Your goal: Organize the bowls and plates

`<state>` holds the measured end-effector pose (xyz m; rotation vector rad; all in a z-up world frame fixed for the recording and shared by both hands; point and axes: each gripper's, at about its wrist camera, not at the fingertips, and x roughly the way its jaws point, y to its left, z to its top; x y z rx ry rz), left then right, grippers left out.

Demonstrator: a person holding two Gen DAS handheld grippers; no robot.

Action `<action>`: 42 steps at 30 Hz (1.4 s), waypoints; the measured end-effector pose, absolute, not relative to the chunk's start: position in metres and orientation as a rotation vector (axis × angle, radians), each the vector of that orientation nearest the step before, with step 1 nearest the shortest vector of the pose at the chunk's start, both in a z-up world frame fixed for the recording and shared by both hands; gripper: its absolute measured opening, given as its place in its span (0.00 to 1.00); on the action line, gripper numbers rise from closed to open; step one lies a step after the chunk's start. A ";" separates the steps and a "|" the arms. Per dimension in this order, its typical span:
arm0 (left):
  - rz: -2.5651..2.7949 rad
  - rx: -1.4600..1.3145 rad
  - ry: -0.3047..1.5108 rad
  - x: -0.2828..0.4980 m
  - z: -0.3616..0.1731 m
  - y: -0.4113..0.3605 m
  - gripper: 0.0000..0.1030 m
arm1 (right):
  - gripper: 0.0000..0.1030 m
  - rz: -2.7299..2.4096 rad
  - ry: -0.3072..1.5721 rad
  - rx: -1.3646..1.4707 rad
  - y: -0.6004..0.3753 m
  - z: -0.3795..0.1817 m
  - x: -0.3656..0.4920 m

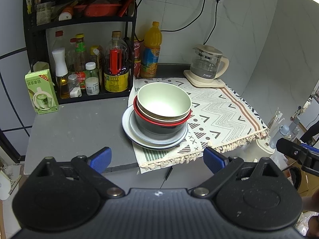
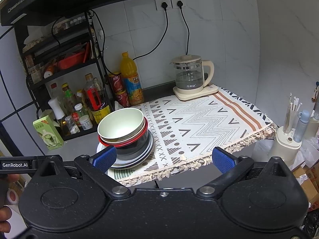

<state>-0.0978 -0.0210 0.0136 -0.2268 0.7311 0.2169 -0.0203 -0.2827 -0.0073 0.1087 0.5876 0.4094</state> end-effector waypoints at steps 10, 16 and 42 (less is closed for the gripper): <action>0.214 -0.220 0.735 -0.093 0.014 -0.025 0.95 | 1.00 0.405 0.595 0.114 -0.285 -0.008 -0.018; 0.216 -0.225 0.739 -0.092 0.014 -0.025 0.95 | 1.00 0.404 0.598 0.116 -0.285 -0.009 -0.018; 0.195 -0.208 0.749 -0.064 0.001 -0.028 0.95 | 1.00 0.390 0.619 0.120 -0.289 -0.018 0.001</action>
